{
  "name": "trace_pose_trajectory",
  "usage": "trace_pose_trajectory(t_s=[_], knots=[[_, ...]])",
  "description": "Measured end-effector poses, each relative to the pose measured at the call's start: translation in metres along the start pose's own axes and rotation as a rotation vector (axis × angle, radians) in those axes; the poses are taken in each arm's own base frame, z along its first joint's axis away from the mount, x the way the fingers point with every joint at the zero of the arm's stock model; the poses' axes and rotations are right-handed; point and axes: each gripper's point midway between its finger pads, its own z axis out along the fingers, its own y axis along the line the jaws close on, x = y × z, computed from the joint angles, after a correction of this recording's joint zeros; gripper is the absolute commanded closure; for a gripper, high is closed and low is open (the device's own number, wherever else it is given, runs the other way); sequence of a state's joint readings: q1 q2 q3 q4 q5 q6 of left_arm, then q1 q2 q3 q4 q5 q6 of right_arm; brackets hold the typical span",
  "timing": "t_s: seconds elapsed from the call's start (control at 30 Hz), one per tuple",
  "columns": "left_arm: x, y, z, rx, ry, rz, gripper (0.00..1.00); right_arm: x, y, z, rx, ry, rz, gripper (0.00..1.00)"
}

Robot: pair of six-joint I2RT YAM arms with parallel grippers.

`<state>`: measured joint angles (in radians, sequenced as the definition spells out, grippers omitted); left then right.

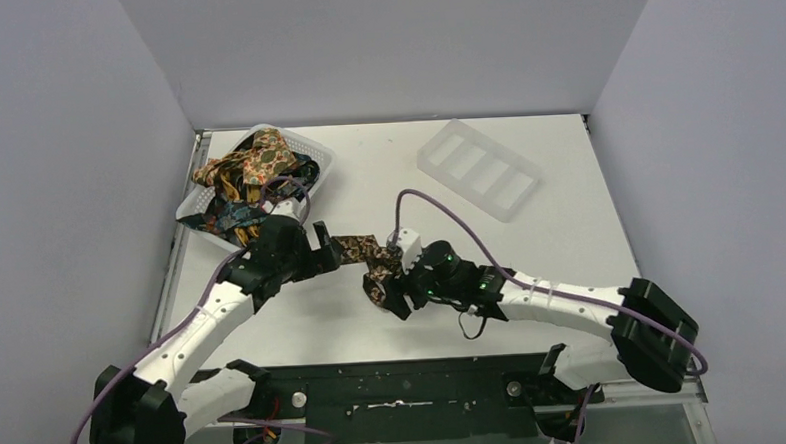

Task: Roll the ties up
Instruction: Flatten out the tie at the center of the board.

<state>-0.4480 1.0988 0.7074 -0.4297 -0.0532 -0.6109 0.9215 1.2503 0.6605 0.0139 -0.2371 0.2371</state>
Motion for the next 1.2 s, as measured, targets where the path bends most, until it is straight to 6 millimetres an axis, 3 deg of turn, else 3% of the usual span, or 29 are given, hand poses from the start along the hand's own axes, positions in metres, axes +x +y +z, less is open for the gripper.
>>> trace_pose_trajectory(t_s=[0.13,0.27,0.4,0.6,0.73,0.87,0.97,1.1,1.2], knots=[[-0.019,0.002,-0.019,-0.007,-0.102,-0.043,0.03,0.012,0.014,0.032,-0.008,0.069,-0.051,0.35],[-0.032,0.011,-0.040,-0.029,-0.187,-0.072,0.03,0.029,0.014,0.056,0.026,0.162,-0.066,0.38],[-0.035,0.018,-0.051,-0.048,-0.220,-0.087,0.03,0.041,0.005,0.063,0.075,0.215,-0.076,0.42],[-0.029,0.023,-0.051,-0.071,-0.199,-0.084,0.03,0.050,-0.005,0.070,0.123,0.281,-0.104,0.49],[-0.028,0.024,-0.049,-0.078,-0.190,-0.083,0.03,0.061,-0.008,0.075,0.136,0.324,-0.131,0.63],[-0.026,0.025,-0.047,-0.082,-0.185,-0.081,0.03,0.060,-0.009,0.077,0.162,0.336,-0.154,0.83],[-0.021,0.031,-0.041,-0.104,-0.162,-0.078,0.03,0.059,-0.011,0.075,0.181,0.343,-0.155,0.91],[-0.017,0.043,-0.026,-0.154,-0.123,-0.074,0.03,0.050,-0.007,0.067,0.182,0.338,-0.136,0.91],[-0.019,0.061,-0.008,-0.207,-0.090,-0.091,0.03,0.017,0.002,0.052,0.160,0.263,-0.097,0.91]])
